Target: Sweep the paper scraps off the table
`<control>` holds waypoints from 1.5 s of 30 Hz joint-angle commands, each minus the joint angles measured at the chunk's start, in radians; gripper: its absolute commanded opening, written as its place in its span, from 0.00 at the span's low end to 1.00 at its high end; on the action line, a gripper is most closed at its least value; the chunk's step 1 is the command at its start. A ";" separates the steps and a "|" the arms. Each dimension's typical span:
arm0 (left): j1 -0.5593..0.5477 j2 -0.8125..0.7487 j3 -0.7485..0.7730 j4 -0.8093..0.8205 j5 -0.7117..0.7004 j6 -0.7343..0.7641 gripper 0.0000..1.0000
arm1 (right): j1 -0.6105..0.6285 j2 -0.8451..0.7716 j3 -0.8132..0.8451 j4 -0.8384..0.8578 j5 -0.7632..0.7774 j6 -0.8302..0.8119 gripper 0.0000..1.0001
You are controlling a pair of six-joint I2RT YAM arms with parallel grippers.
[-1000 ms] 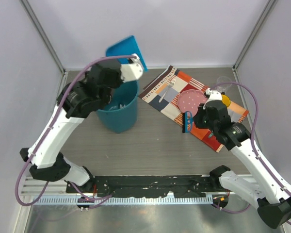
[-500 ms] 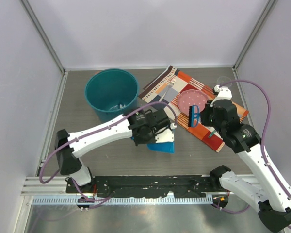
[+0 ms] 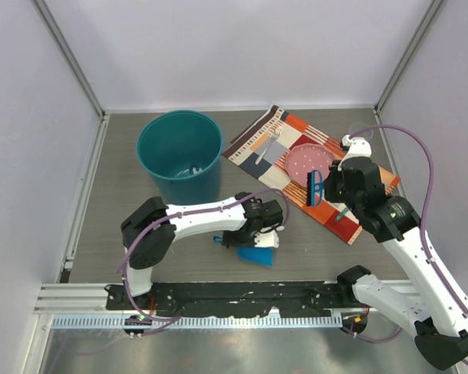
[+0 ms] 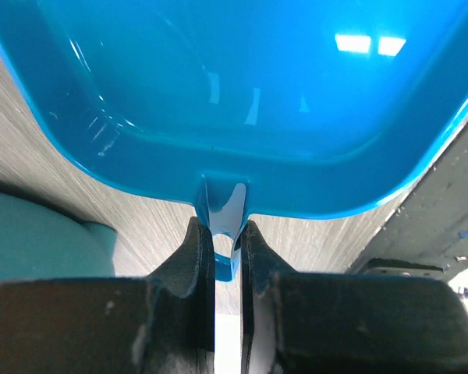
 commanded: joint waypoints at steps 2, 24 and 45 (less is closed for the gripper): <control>-0.004 -0.017 -0.025 0.120 0.000 0.058 0.01 | -0.005 0.001 0.048 -0.006 -0.009 -0.031 0.01; 0.048 -0.039 -0.024 0.081 0.086 0.043 0.63 | -0.006 0.061 -0.008 -0.039 -0.272 0.044 0.01; 0.264 -0.270 -0.049 -0.016 0.262 -0.007 0.67 | 0.283 0.058 -0.004 -0.043 0.229 0.028 0.01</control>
